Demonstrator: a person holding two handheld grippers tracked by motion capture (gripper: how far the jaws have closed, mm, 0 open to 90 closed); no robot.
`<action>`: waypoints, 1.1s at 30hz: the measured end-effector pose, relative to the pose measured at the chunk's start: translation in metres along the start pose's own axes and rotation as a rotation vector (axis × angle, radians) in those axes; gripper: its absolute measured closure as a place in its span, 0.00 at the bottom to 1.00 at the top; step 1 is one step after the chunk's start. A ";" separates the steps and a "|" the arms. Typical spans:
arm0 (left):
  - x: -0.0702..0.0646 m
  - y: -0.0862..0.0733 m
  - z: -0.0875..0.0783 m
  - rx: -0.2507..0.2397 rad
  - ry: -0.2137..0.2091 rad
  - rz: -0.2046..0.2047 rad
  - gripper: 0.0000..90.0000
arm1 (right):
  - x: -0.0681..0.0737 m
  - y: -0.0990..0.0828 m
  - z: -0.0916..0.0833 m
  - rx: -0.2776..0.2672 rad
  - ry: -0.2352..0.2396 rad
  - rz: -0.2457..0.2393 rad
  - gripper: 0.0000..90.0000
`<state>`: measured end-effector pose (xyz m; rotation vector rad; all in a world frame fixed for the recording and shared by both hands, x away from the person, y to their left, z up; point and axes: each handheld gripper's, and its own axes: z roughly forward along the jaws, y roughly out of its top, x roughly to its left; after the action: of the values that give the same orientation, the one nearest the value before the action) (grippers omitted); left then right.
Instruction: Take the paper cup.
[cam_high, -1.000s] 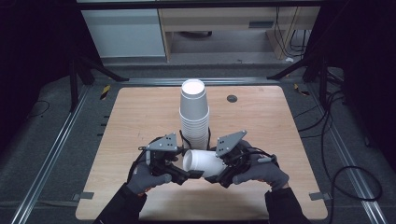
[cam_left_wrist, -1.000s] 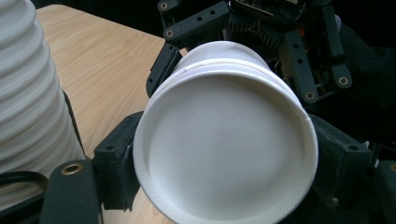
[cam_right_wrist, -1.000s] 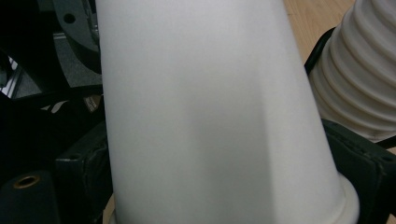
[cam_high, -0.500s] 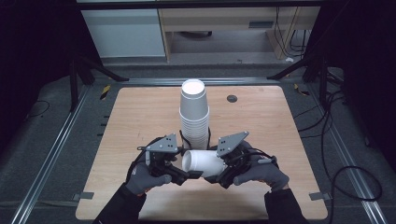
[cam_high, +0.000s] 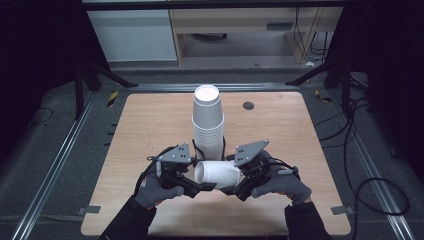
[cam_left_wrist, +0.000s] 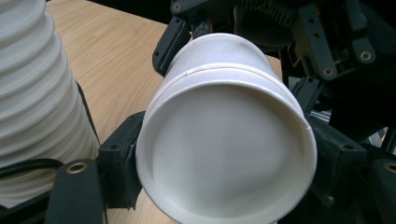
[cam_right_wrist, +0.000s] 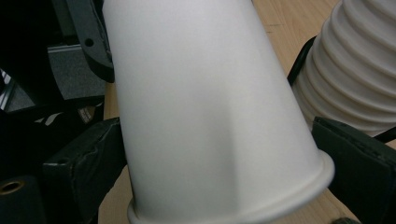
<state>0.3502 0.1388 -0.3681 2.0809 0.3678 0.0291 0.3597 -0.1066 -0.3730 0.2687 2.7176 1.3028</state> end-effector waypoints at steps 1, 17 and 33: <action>0.000 0.000 0.000 0.000 0.000 0.000 0.27 | 0.000 0.000 0.000 0.000 0.000 0.000 0.06; 0.013 -0.016 -0.023 -0.064 0.015 -0.048 0.27 | -0.008 -0.005 -0.033 -0.134 -0.027 0.082 0.05; 0.014 -0.009 -0.036 -0.224 -0.035 -0.042 0.27 | -0.003 -0.022 -0.032 -0.292 0.050 0.189 0.01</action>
<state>0.3554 0.1772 -0.3588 1.8498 0.3696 0.0087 0.3541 -0.1444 -0.3701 0.4763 2.5447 1.7548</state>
